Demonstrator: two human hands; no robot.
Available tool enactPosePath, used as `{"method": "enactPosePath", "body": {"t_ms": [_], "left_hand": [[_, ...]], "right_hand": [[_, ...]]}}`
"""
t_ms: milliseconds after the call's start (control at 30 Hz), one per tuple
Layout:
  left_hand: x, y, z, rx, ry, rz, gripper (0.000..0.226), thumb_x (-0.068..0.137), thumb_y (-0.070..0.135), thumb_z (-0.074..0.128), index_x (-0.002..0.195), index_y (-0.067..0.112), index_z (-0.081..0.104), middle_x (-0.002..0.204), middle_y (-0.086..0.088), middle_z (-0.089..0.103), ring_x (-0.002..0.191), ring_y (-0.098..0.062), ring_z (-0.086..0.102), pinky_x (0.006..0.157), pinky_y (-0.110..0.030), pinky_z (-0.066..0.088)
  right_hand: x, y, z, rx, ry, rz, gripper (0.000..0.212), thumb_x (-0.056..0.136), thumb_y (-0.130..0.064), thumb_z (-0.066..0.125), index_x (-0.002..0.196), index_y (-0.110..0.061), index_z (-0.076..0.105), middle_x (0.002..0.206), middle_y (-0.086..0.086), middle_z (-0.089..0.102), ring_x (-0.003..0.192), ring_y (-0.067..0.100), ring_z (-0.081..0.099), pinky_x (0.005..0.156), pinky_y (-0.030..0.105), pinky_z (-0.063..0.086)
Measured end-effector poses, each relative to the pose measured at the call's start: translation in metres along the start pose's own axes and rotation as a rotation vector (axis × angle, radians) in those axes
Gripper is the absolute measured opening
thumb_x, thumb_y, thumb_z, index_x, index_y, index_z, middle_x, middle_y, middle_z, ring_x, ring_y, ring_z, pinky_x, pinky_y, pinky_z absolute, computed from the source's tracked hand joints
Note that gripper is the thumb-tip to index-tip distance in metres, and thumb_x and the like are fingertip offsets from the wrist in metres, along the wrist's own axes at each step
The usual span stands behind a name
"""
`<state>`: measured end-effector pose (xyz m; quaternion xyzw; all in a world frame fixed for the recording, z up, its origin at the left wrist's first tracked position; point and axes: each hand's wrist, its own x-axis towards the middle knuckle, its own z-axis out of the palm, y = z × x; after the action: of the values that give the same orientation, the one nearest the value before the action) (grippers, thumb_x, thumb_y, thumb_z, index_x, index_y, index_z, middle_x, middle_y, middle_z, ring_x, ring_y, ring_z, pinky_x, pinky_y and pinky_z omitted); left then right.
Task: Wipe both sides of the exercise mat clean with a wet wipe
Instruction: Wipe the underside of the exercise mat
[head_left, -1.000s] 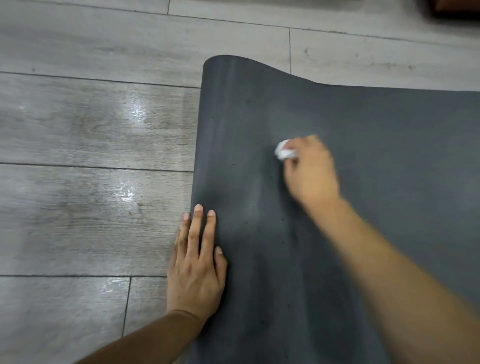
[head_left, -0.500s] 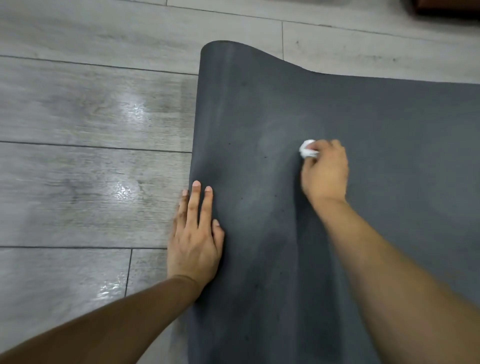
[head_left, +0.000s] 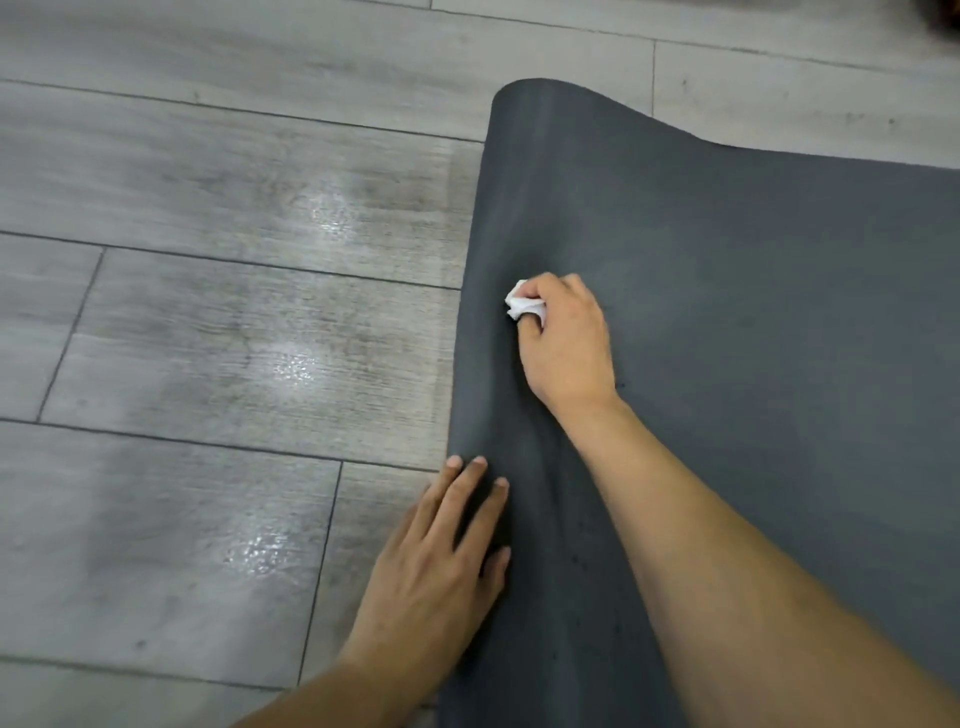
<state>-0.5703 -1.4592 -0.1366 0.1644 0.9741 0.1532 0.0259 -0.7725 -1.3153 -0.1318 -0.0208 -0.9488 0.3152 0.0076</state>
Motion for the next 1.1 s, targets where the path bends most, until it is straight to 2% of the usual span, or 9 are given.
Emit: {"method": "enactPosePath", "body": {"t_ms": [167,300,367,500,667,733,867,967,1100], "left_hand": [[0.001,0.003,0.019,0.055,-0.008,-0.061,0.049,0.098,0.030,0.051,0.141,0.010,0.060,0.152,-0.016,0.051,0.144,-0.033,0.046,0.112,-0.045,0.045],[-0.001,0.007,0.022,0.075,0.020,-0.046,0.051,0.100,0.025,0.048,0.147,0.004,0.054,0.155,-0.019,0.047,0.148,-0.035,0.040,0.117,-0.047,0.034],[0.000,0.007,0.022,0.090,0.013,-0.037,0.053,0.100,0.023,0.049,0.149,0.003,0.051,0.158,-0.019,0.043,0.150,-0.035,0.036,0.118,-0.047,0.032],[0.000,0.006,0.021,0.070,-0.001,-0.030,0.055,0.099,0.022,0.050,0.151,0.002,0.048,0.159,-0.019,0.041,0.152,-0.035,0.033,0.119,-0.048,0.030],[-0.002,0.009,0.022,0.033,-0.015,-0.048,0.054,0.101,0.023,0.044,0.150,0.001,0.048,0.158,-0.020,0.042,0.152,-0.036,0.032,0.121,-0.047,0.029],[0.000,0.008,0.021,0.046,-0.026,-0.029,0.055,0.100,0.021,0.045,0.151,0.000,0.046,0.159,-0.021,0.040,0.153,-0.036,0.031,0.121,-0.048,0.029],[0.000,0.004,0.022,0.090,-0.059,0.004,0.057,0.102,0.022,0.041,0.155,0.000,0.039,0.162,-0.022,0.033,0.155,-0.038,0.024,0.124,-0.050,0.024],[0.001,0.007,0.028,0.110,-0.071,0.005,0.058,0.104,0.022,0.036,0.157,-0.001,0.034,0.164,-0.025,0.029,0.155,-0.040,0.022,0.124,-0.053,0.023],[0.003,0.007,0.030,0.132,-0.143,-0.001,0.057,0.104,0.020,0.032,0.156,-0.002,0.035,0.162,-0.026,0.032,0.152,-0.043,0.027,0.122,-0.056,0.029]], "right_hand": [[-0.081,-0.010,-0.001,-0.069,-0.457,-0.521,0.024,0.080,-0.001,0.057,0.098,-0.016,0.063,0.099,0.003,0.055,0.093,0.023,0.052,0.085,0.034,0.044],[-0.062,-0.008,-0.001,-0.256,-0.344,-0.701,0.031,0.083,-0.009,0.039,0.102,-0.011,0.063,0.095,0.006,0.056,0.088,0.025,0.053,0.066,0.035,0.048],[-0.033,-0.010,0.004,-0.330,-0.225,-0.648,0.034,0.082,-0.008,0.035,0.098,-0.008,0.065,0.091,0.010,0.057,0.084,0.029,0.054,0.062,0.038,0.050],[-0.017,-0.014,0.017,-0.325,-0.151,-0.291,0.025,0.077,0.004,0.060,0.099,-0.008,0.063,0.096,0.013,0.055,0.087,0.031,0.051,0.074,0.045,0.051],[-0.076,-0.009,-0.005,-0.263,-0.483,-0.457,0.030,0.081,0.001,0.049,0.109,-0.007,0.054,0.106,0.014,0.048,0.097,0.031,0.045,0.105,0.044,0.035],[-0.074,0.020,-0.031,-0.314,-0.400,-0.448,0.029,0.080,-0.002,0.040,0.104,-0.007,0.056,0.102,0.016,0.050,0.094,0.035,0.047,0.109,0.049,0.032],[-0.032,0.113,-0.094,-0.551,-0.077,0.036,0.032,0.078,0.009,0.053,0.107,-0.001,0.059,0.106,0.024,0.055,0.098,0.043,0.050,0.091,0.047,0.040],[-0.018,0.137,-0.118,-0.441,0.018,0.317,0.029,0.089,-0.002,0.046,0.114,-0.004,0.059,0.117,0.019,0.057,0.109,0.039,0.048,0.094,0.039,0.035],[-0.062,0.048,-0.049,-0.255,-0.159,0.019,0.026,0.083,0.001,0.055,0.107,-0.007,0.062,0.109,0.018,0.057,0.104,0.037,0.052,0.095,0.041,0.039]]}}
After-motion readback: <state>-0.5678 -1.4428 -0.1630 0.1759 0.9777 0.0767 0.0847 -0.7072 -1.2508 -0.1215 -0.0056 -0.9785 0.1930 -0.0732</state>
